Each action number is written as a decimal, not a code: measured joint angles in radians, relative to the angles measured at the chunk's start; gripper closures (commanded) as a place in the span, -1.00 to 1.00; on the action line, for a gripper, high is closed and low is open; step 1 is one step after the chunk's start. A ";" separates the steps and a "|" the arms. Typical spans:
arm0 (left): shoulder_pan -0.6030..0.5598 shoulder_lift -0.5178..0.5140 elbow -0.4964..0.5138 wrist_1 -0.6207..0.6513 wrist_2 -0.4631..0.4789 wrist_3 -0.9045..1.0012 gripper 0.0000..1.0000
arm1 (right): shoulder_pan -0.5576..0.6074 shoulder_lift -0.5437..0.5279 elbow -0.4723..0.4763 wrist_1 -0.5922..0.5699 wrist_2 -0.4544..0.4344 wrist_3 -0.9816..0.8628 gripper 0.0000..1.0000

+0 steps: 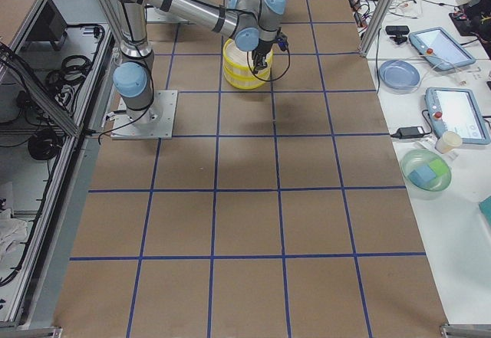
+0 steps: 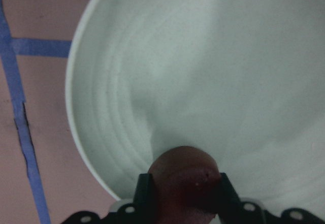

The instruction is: Stack buns with steamer

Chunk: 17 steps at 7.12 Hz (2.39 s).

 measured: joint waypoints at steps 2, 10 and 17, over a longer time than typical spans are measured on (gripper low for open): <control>-0.005 0.016 0.042 0.002 0.008 0.015 1.00 | 0.001 0.001 0.001 0.004 -0.002 0.001 0.02; -0.255 0.287 0.229 -0.244 -0.108 -0.260 1.00 | -0.001 -0.114 -0.201 0.192 0.047 0.079 -0.98; -0.759 0.124 0.228 0.039 -0.121 -0.996 0.42 | -0.001 -0.242 -0.451 0.441 0.040 0.308 -1.00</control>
